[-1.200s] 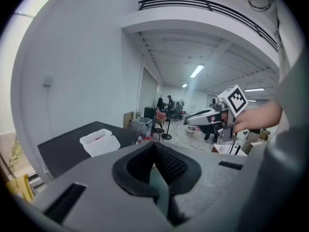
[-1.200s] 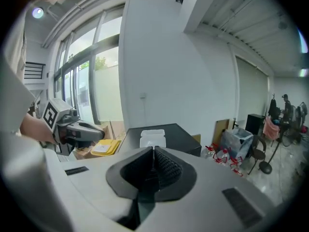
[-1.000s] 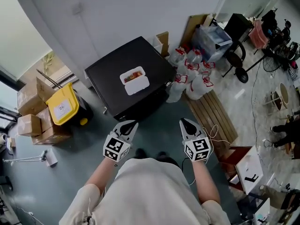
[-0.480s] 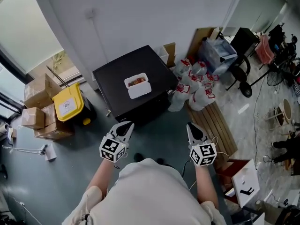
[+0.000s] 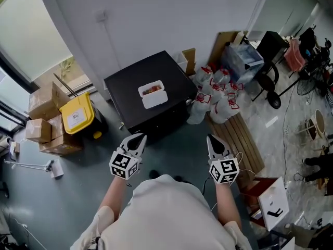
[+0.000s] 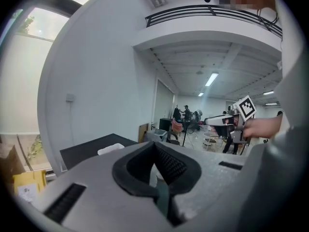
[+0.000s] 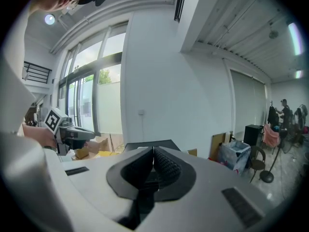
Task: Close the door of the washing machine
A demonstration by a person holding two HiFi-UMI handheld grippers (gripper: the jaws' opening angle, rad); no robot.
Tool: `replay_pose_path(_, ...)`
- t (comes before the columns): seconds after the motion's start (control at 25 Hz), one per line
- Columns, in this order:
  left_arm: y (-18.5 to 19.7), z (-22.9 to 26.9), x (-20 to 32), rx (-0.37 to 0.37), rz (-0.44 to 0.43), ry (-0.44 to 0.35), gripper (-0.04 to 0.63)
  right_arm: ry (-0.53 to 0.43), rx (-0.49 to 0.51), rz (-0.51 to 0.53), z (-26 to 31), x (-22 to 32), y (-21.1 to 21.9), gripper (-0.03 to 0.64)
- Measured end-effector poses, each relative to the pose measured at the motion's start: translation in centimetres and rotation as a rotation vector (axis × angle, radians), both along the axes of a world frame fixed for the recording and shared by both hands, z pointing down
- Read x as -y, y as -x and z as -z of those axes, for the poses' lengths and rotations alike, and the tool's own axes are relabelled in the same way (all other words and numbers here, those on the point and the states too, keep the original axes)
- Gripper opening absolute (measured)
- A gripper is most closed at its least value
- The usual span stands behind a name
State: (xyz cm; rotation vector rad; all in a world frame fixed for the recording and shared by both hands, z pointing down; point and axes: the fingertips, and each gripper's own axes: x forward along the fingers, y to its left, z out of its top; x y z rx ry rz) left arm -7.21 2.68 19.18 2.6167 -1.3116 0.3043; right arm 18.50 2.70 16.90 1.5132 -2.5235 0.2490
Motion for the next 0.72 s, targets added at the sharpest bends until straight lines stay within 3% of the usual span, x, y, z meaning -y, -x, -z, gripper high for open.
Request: replay_pose_path(0.72,-0.48,0.38,-0.55,0.005,0.002,-0.011,0.008,-0.012,-0.01,0.021,0.56,-0.65,0.45,0.032)
